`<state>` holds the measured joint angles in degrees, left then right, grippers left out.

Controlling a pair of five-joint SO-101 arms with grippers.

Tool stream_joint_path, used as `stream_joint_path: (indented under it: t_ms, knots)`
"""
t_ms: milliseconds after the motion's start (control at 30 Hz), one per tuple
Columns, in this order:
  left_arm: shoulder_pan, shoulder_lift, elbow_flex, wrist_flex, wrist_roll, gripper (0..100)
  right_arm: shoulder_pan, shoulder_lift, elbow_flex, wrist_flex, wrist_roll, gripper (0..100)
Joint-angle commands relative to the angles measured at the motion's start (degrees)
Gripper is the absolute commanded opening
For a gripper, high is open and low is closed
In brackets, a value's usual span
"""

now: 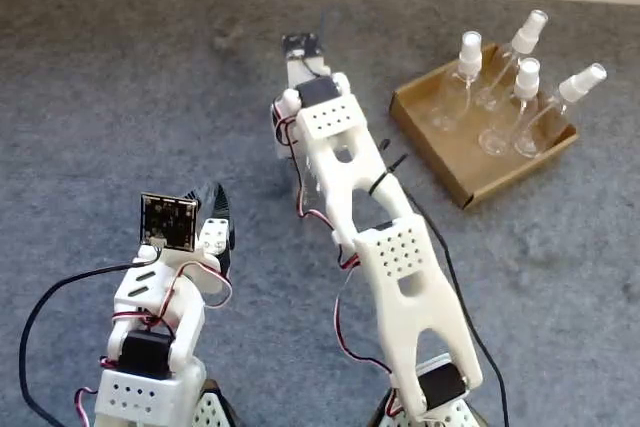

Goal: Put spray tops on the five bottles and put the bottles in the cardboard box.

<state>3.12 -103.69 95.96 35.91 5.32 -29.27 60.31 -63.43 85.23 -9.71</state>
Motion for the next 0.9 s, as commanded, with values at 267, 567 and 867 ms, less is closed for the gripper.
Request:
stream_joint_path:
  t_ms: [267, 567, 867]
  knots:
    - [1.01, -0.75, 1.1, 0.0, -3.87, 0, 2.07, 6.2, -19.03, 10.42, 3.43, 19.0]
    - [1.01, -0.75, 1.1, 0.09, -3.96, 0, 4.18, 6.11, -31.69, 16.13, 16.88, 14.6]
    - [1.01, -0.75, 1.1, 0.09, -3.96, 0, 5.05, 5.05, -33.01, 16.13, 16.7, 14.6]
